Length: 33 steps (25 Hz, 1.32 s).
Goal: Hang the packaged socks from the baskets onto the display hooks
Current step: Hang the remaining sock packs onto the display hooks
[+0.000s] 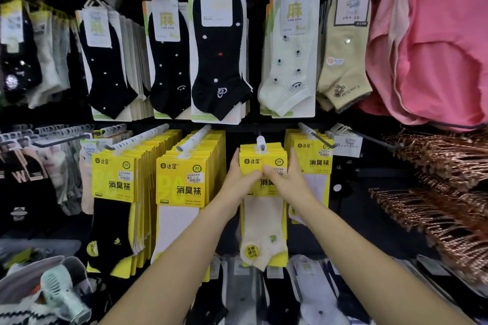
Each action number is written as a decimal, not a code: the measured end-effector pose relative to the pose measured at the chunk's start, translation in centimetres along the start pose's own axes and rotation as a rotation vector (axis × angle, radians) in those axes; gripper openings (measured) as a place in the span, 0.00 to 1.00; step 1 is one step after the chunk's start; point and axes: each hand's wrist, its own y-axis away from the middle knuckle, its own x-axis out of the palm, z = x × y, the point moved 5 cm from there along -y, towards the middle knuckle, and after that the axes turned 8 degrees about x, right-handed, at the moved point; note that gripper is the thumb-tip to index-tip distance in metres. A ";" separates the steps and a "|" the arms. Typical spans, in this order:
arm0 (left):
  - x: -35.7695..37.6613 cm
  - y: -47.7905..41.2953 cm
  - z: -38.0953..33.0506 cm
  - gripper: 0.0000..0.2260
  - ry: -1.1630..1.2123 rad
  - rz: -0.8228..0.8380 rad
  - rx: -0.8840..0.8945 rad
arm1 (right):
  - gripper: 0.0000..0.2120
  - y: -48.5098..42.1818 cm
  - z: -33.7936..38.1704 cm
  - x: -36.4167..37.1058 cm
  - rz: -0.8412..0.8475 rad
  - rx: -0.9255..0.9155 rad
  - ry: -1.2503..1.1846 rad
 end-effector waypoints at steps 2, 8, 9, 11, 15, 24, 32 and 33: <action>0.0 -0.2 0.0 0.28 0.031 0.014 0.033 | 0.36 -0.6 -0.2 0.5 0.000 0.033 -0.049; -0.2 2.1 1.3 0.26 0.006 -0.007 -0.002 | 0.23 1.5 -1.0 0.8 0.076 0.014 -0.035; -0.3 3.3 2.2 0.28 -0.003 -0.032 -0.046 | 0.22 2.4 -1.7 0.9 0.087 0.035 -0.020; -0.4 6.5 3.9 0.33 -0.025 -0.066 -0.120 | 0.22 4.8 -3.5 1.2 0.112 0.049 -0.015; -0.4 14.2 8.8 0.33 -0.028 -0.044 -0.204 | 0.27 11.9 -9.9 2.2 0.177 0.151 0.031; -0.2 35.1 23.1 0.22 -0.079 0.044 -0.655 | 0.24 30.0 -29.2 4.5 0.406 0.700 0.357; 4.1 42.9 29.0 0.21 -0.213 0.287 -0.745 | 0.20 35.9 -34.3 4.8 0.387 0.807 0.511; 4.9 42.8 29.1 0.21 -0.208 0.302 -0.709 | 0.20 36.3 -34.6 4.9 0.374 0.825 0.493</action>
